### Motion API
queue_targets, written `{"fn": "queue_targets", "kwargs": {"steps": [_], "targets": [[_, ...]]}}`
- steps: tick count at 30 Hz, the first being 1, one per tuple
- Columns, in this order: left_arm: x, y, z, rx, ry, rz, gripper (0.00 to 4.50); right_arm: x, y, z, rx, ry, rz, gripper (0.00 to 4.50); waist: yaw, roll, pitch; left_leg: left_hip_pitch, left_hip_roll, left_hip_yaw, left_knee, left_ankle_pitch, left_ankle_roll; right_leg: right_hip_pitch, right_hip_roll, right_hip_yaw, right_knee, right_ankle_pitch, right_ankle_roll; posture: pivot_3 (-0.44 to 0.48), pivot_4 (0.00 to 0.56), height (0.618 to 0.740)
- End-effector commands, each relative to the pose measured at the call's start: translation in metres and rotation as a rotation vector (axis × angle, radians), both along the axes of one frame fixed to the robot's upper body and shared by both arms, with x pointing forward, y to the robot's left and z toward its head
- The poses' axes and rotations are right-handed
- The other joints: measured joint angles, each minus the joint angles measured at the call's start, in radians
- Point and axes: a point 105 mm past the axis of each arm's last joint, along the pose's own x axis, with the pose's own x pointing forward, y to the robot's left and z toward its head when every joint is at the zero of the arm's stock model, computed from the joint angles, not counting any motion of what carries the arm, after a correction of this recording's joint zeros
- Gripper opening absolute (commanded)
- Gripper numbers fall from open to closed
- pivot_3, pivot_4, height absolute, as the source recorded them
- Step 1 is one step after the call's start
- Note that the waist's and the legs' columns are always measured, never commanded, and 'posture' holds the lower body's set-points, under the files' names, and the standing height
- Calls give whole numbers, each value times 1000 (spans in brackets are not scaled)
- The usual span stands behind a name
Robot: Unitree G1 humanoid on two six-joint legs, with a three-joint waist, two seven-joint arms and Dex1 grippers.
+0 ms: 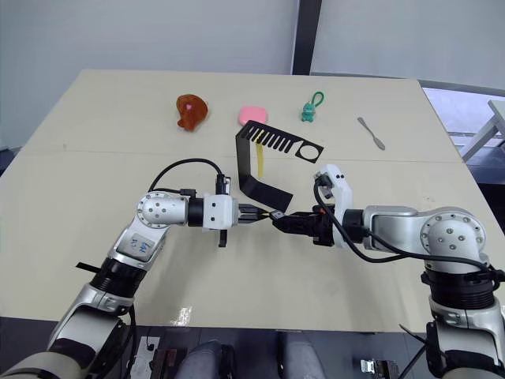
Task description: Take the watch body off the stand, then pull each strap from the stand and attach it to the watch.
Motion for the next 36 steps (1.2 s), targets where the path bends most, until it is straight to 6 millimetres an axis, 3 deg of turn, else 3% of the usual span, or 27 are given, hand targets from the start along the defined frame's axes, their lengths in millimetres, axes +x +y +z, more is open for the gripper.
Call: {"fn": "queue_targets", "kwargs": {"steps": [1,16,19,22,26,29,33,36], "targets": [[-13,-23,26,-68,-86,-93,0,-12,14,1,15,-7,89,1494,0,0,0,0,0,0,0,0,0,0,0,0,0,0,0,0,150,740],[-12,-14,22,-55,-50,-71,0,-10,10,3,-6,-44,67,1494,0,0,0,0,0,0,0,0,0,0,0,0,0,0,0,0,150,740],[-12,5,27,-48,-11,-33,899,-8,8,7,-45,-113,55,1494,-2,0,0,0,0,0,0,0,0,0,0,0,0,0,0,0,150,740],[-16,34,33,14,-26,7,2397,-11,3,12,-126,-214,86,1494,-4,0,0,0,0,0,0,0,0,-1,0,0,1,0,0,0,150,740],[-40,59,43,-32,208,-31,4458,-18,0,21,-188,-387,152,1494,-3,1,0,0,0,0,0,0,0,-1,0,0,1,0,0,0,150,740],[-49,69,52,-64,364,-45,4458,-26,1,27,-221,-536,237,1494,2,1,0,-1,0,-1,1,0,0,-1,0,0,1,0,0,0,150,740],[-53,70,59,-77,400,-69,4458,-41,5,33,-251,-795,411,1494,3,1,0,-1,-1,-1,1,0,0,0,0,-1,-1,0,0,0,150,740],[-55,69,58,-49,384,-79,4458,-41,0,25,-294,-873,456,1494,1,0,1,-1,-1,-1,1,0,0,0,1,-1,-1,0,0,0,150,740]]}}
